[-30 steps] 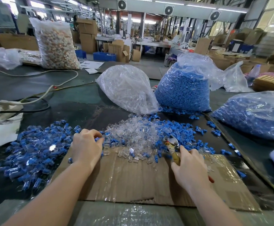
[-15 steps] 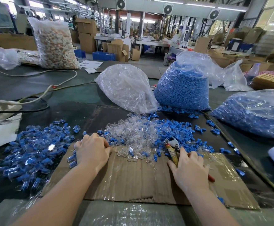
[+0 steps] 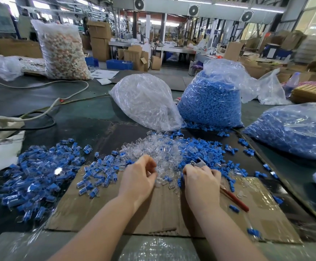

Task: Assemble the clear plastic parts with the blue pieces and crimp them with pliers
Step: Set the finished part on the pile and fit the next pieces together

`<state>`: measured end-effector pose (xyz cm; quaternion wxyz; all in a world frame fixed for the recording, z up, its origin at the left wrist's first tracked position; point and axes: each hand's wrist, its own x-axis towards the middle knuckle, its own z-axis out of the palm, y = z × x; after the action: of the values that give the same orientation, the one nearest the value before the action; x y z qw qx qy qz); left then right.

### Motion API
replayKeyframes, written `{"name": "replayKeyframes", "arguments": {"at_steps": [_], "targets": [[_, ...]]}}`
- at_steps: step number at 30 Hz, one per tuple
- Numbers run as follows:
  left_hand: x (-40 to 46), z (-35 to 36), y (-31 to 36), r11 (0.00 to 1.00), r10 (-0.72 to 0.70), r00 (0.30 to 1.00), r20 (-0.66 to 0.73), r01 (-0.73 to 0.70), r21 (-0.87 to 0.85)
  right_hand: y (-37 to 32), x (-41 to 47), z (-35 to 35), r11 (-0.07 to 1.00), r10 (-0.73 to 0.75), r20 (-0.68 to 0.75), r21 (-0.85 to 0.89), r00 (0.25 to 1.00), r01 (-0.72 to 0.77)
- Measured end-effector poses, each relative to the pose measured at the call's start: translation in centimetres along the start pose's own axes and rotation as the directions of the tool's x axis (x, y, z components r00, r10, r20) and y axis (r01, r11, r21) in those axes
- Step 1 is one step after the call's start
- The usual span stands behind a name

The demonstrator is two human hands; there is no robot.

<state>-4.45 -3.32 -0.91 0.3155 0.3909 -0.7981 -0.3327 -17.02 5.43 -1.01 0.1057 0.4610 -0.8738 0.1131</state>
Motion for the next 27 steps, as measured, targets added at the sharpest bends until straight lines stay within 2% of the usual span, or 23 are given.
{"name": "replayKeyframes", "arguments": {"at_steps": [4, 8, 15, 21, 25, 27], "targets": [[-0.6, 1.8, 0.5, 0.994, 0.015, 0.999, 0.044, -0.010, -0.113, -0.5, 0.5, -0.1, 1.000, 0.029, 0.038, -0.008, 0.999, -0.029], [-0.8, 2.6, 0.9, 0.994, 0.086, 0.995, 0.046, -0.083, -0.067, -0.5, 0.7, 0.2, 1.000, 0.025, 0.062, 0.011, 0.998, -0.026], [-1.4, 3.5, 1.1, 0.991, 0.104, 0.993, -0.053, -0.108, -0.076, -0.4, -0.8, 1.2, 0.996, 0.019, -0.035, 0.090, 0.999, -0.016], [-1.8, 3.9, 1.0, 0.985, 0.083, 0.986, -0.142, -0.103, -0.135, -0.7, -2.2, 1.5, 0.945, 0.053, -0.231, 0.326, 0.972, 0.026], [-1.9, 4.0, 0.5, 0.972, 0.036, 0.986, -0.165, -0.073, -0.223, -0.4, -2.4, 1.8, 0.878, 0.061, -0.255, 0.474, 0.965, 0.070], [-2.1, 3.9, 0.4, 0.974, 0.028, 0.982, -0.187, -0.069, -0.216, -0.3, -2.5, 1.8, 0.855, 0.070, -0.251, 0.513, 0.965, 0.072]]}}
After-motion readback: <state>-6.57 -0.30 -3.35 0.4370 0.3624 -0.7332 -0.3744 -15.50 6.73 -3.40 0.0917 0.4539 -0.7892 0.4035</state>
